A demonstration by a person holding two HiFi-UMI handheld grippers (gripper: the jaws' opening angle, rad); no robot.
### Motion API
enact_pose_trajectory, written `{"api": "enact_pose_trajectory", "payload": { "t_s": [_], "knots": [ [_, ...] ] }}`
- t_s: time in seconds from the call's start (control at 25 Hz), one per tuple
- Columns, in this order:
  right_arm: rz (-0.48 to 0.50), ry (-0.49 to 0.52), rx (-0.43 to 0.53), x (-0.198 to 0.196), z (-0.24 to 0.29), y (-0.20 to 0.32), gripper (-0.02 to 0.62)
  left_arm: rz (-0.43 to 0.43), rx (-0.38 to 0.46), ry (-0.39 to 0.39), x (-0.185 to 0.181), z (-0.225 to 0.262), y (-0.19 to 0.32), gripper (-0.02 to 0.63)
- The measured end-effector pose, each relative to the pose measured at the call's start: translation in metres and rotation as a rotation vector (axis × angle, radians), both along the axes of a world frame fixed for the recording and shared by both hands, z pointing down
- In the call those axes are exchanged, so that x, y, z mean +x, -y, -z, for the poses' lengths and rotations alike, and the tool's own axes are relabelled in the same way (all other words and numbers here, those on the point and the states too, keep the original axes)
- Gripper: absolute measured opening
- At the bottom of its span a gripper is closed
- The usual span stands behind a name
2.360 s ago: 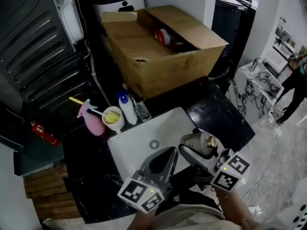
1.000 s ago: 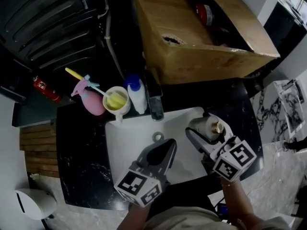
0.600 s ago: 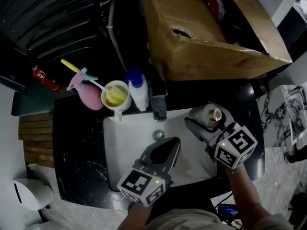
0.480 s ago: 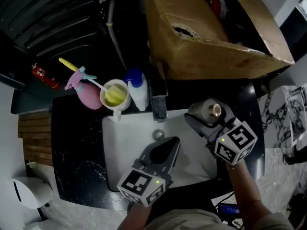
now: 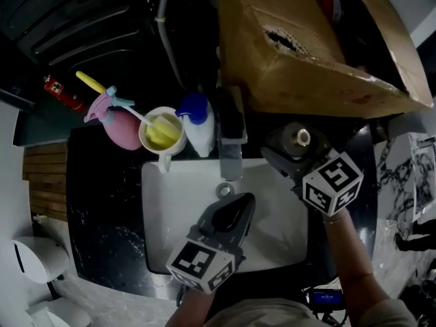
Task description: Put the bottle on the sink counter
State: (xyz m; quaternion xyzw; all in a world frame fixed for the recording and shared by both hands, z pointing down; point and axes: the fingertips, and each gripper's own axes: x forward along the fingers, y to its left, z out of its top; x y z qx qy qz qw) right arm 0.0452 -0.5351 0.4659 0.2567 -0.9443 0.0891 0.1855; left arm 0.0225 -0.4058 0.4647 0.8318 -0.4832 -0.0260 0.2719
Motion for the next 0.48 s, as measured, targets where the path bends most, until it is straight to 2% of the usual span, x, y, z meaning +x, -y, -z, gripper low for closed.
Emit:
{"api": "enact_pose_trajectory", "payload": {
  "t_s": [0.48],
  "knots": [
    [0.048, -0.088, -0.066, -0.017, -0.036, 0.020, 0.341, 0.005, -0.034, 0.011, -0.003, -0.013, 0.003, 0.008]
  ]
}}
